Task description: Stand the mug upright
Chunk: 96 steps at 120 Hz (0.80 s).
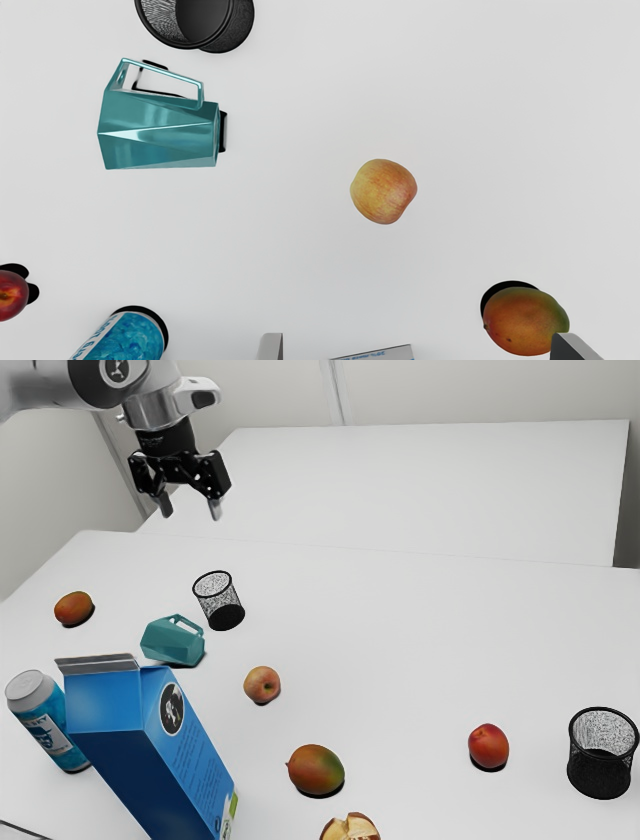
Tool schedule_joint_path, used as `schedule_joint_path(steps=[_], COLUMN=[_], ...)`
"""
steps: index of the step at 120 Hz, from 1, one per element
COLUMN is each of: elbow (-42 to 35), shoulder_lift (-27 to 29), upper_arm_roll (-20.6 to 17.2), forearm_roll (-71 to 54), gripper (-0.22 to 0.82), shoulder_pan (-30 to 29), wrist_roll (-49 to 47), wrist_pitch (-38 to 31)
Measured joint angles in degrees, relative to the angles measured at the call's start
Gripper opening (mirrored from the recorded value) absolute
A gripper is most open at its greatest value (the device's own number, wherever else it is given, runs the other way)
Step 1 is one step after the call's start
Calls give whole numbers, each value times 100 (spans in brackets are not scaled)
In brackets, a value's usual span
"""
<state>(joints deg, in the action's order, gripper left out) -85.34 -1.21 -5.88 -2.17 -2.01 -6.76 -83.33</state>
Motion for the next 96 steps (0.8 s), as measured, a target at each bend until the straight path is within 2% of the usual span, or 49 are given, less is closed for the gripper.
schedule_joint_path(steps=[27,50,96], elbow=[-129,-344,-399], shoulder_lift=[152,416,432], upper_arm_roll=[9,205,318], forearm_roll=[5,9,110], gripper=[58,58,58], shoulder_pan=[13,168,-902], wrist_roll=[13,89,550], wrist_pitch=[-1,13,126])
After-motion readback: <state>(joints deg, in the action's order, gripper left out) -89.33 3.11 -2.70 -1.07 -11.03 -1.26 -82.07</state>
